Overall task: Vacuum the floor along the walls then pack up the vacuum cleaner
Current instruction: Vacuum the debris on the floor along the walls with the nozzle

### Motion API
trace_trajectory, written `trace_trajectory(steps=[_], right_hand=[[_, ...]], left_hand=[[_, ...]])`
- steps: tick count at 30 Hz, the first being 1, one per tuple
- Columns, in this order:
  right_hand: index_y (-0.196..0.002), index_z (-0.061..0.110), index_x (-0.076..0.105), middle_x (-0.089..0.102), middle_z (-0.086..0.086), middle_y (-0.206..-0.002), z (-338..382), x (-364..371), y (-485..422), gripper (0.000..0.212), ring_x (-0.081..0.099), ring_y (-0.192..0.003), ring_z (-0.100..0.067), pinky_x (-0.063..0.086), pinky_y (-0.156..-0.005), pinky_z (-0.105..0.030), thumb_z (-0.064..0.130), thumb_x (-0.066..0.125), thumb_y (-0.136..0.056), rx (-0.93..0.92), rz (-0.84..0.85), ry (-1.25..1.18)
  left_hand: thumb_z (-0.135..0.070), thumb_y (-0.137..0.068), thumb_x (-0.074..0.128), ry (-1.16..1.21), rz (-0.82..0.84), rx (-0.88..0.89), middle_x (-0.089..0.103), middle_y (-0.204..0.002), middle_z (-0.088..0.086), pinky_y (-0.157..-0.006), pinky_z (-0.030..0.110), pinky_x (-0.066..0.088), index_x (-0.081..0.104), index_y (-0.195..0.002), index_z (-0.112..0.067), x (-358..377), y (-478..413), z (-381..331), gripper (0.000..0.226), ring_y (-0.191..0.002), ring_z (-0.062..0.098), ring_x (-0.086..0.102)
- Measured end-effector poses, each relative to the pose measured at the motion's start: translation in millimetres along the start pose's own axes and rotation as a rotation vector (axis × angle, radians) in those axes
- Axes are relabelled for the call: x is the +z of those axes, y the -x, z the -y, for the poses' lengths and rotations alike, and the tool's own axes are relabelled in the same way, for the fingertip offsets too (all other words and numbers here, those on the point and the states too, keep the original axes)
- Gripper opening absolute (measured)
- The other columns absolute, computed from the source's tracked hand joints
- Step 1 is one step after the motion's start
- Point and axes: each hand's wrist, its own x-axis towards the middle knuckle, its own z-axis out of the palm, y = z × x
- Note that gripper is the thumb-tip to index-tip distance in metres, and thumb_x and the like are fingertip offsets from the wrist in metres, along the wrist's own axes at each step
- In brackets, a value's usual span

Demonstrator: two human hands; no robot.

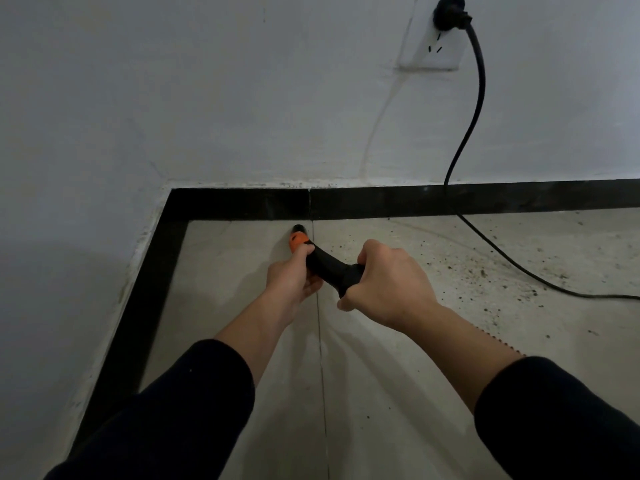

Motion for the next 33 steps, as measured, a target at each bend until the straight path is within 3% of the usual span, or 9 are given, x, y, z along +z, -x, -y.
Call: trace_trajectory(steps=[5, 10, 12, 16, 24, 33], right_hand=[[-0.098, 0.023, 0.048, 0.057, 0.002, -0.084, 15, 7, -3, 0.048, 0.059, -0.071, -0.014, 0.059, -0.068, -0.035, 0.032, 0.082, -0.065, -0.045, 0.073, -0.050], [-0.102, 0.023, 0.046, 0.058, 0.000, -0.093, 44, 24, -6, 0.051, 0.061, -0.079, -0.018, 0.058, -0.073, -0.039, 0.035, 0.082, -0.068, -0.140, 0.157, -0.113], [-0.102, 0.022, 0.046, 0.058, 0.000, -0.094, 58, 31, -8, 0.049, 0.060, -0.079, -0.018, 0.057, -0.073, -0.039, 0.035, 0.081, -0.070, -0.184, 0.171, -0.124], [-0.101, 0.022, 0.043, 0.058, -0.002, -0.094, 79, 45, -12, 0.045, 0.058, -0.076, -0.017, 0.055, -0.067, -0.034, 0.032, 0.078, -0.074, -0.248, 0.187, -0.151], [-0.106, 0.021, 0.044, 0.060, -0.002, -0.097, 100, 68, -19, 0.048, 0.062, -0.081, -0.020, 0.057, -0.074, -0.040, 0.030, 0.078, -0.074, -0.232, 0.200, -0.181], [-0.107, 0.021, 0.045, 0.059, -0.002, -0.098, 102, 66, -24, 0.047, 0.061, -0.081, -0.019, 0.057, -0.072, -0.039, 0.031, 0.077, -0.075, -0.235, 0.189, -0.180]], left_hand=[[-0.036, -0.090, 0.064, -0.001, -0.126, 0.027, 0.067, -0.108, 0.013, -0.062, 0.025, 0.053, 0.057, -0.119, -0.006, -19, -1, -3, 0.042, -0.086, 0.020, 0.066], [-0.037, -0.091, 0.062, 0.020, -0.257, 0.095, 0.066, -0.095, 0.009, -0.088, 0.038, 0.056, 0.058, -0.116, -0.005, -56, -6, -7, 0.042, -0.081, 0.018, 0.065], [-0.039, -0.090, 0.062, 0.039, -0.310, 0.109, 0.065, -0.090, 0.008, -0.091, 0.040, 0.055, 0.059, -0.113, -0.005, -71, -9, -11, 0.041, -0.080, 0.019, 0.065], [-0.037, -0.089, 0.064, 0.066, -0.382, 0.123, 0.062, -0.084, 0.006, -0.086, 0.036, 0.056, 0.057, -0.107, -0.008, -96, -13, -21, 0.035, -0.077, 0.017, 0.064], [-0.031, -0.086, 0.067, 0.109, -0.401, 0.115, 0.064, -0.084, 0.008, -0.078, 0.034, 0.057, 0.059, -0.104, -0.005, -122, -28, -26, 0.033, -0.078, 0.020, 0.066], [-0.032, -0.086, 0.068, 0.103, -0.421, 0.142, 0.065, -0.083, 0.008, -0.074, 0.032, 0.057, 0.059, -0.082, -0.009, -121, -33, -28, 0.025, -0.077, 0.020, 0.066]])
